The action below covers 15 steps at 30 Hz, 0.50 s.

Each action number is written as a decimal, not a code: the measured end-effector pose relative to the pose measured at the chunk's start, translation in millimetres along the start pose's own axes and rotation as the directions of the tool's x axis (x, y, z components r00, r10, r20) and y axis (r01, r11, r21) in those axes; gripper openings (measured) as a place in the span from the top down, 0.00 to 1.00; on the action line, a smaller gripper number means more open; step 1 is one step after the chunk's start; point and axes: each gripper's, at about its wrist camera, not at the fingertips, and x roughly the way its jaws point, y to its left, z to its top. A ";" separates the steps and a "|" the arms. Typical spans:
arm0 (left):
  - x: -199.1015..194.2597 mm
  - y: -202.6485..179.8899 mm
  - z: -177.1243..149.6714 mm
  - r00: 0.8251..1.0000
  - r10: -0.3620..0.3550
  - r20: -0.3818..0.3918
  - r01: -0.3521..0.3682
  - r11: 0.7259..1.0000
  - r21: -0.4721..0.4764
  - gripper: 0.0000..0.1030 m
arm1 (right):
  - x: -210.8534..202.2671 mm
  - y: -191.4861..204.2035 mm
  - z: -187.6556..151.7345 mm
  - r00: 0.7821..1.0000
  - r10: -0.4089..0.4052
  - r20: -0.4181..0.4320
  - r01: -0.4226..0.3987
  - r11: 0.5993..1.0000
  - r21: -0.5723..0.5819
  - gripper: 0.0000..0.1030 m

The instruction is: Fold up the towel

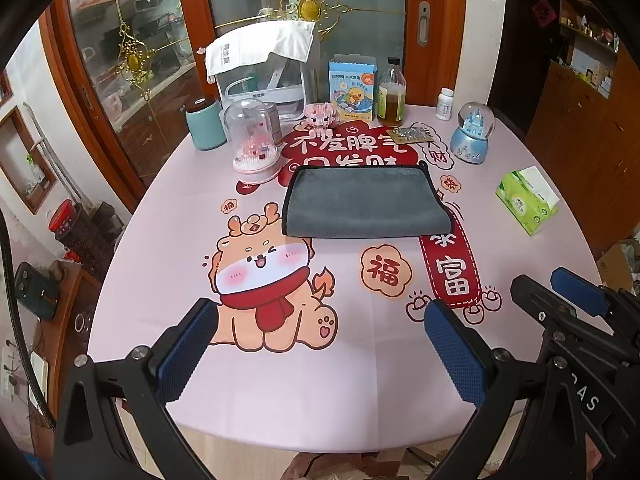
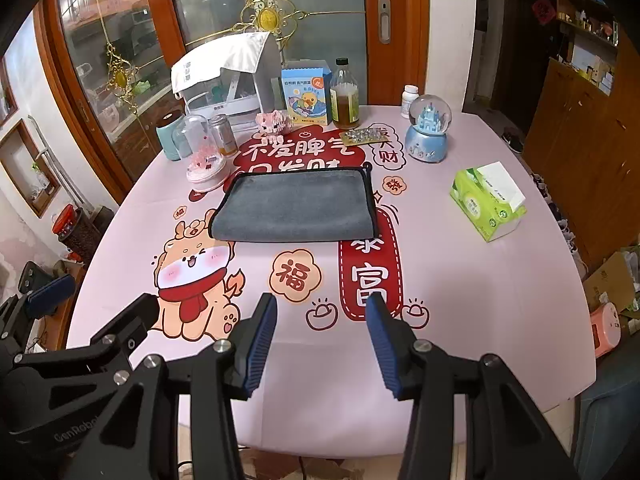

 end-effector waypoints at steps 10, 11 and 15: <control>4.2 -3.4 -2.4 1.000 0.001 -0.010 -0.001 1.000 0.000 0.01 | 2.1 -1.7 1.8 1.000 0.001 -0.003 -0.001 1.000 0.002 0.55; 4.3 -3.3 -2.4 1.000 0.002 -0.009 -0.002 1.000 0.000 0.01 | 2.7 -2.0 1.7 1.000 0.001 -0.004 -0.001 1.000 0.003 0.55; 4.8 -3.4 -2.7 1.000 0.001 -0.009 -0.001 1.000 0.001 0.01 | 3.3 -2.8 2.1 1.000 0.001 -0.005 -0.001 1.000 0.004 0.55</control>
